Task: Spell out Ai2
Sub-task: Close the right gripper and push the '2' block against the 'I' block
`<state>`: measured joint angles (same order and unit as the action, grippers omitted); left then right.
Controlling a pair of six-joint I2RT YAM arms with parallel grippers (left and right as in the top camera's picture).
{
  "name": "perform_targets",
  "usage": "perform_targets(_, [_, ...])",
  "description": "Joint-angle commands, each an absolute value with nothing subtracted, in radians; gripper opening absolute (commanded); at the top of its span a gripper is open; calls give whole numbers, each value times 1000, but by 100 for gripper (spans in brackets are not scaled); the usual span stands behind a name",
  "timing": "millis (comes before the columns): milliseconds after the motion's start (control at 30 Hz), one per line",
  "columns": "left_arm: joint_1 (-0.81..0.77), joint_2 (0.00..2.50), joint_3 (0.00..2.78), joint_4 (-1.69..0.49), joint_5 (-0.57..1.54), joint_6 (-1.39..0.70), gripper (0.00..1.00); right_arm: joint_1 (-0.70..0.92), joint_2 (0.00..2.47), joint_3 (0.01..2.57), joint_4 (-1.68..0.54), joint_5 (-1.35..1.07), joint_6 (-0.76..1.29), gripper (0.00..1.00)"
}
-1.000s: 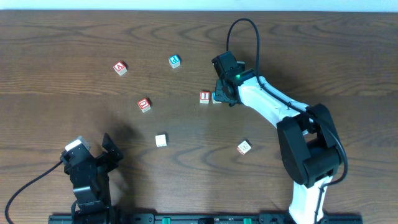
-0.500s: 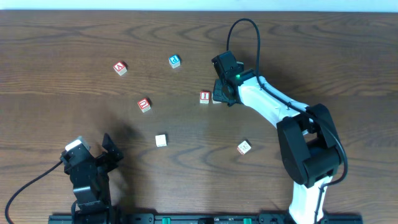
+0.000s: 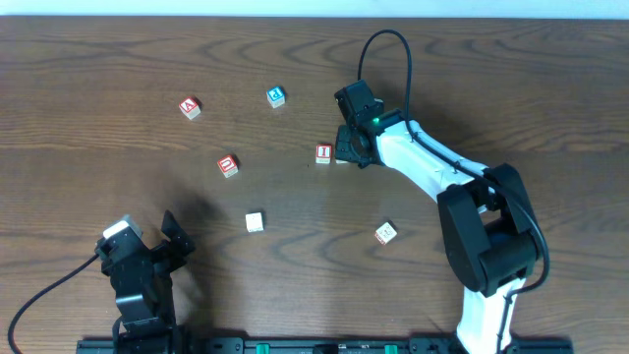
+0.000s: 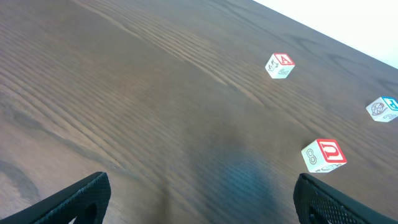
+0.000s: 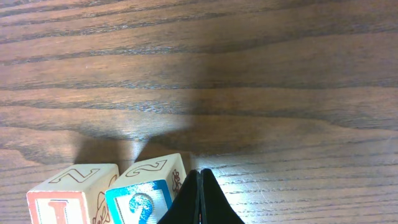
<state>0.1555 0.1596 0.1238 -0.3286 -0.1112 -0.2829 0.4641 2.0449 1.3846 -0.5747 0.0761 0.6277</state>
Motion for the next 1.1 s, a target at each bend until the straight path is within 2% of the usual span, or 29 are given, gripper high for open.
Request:
perform_targets(0, [159,155,102,-335,-111,-265,95,468,2056,1388,-572,69,654,1])
perform_targets(1067, [159,155,102,-335,-112,-265,95,486,2056,1388,-549,66,657,1])
